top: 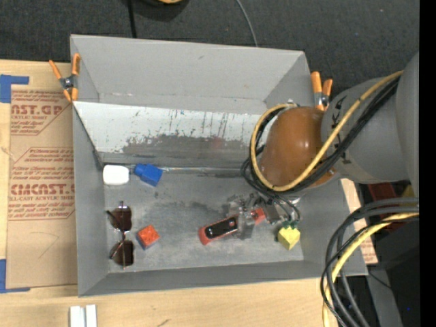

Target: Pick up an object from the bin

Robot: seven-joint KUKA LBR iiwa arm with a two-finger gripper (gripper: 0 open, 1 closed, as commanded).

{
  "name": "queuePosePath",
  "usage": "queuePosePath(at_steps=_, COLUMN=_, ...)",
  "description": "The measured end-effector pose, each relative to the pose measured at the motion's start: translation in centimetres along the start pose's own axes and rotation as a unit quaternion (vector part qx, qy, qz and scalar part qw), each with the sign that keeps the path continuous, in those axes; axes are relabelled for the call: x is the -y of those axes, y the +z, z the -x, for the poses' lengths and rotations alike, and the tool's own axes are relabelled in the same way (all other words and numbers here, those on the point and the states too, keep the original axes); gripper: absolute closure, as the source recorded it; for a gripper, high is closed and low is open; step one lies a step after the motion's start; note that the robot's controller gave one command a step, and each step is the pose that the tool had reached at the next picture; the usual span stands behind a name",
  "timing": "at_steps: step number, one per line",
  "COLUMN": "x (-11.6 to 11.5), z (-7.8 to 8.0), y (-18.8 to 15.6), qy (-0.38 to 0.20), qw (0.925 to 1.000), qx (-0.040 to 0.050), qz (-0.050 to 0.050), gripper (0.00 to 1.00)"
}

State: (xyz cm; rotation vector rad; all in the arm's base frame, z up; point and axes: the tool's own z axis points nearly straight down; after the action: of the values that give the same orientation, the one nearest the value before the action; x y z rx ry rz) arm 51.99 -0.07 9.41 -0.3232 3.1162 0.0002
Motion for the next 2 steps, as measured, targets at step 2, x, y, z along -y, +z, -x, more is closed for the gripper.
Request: queuePosePath(at_steps=2, x=-0.4, z=-0.3, y=-3.1, qy=0.003, qw=1.0, qx=0.0004, qz=0.0, gripper=1.0)
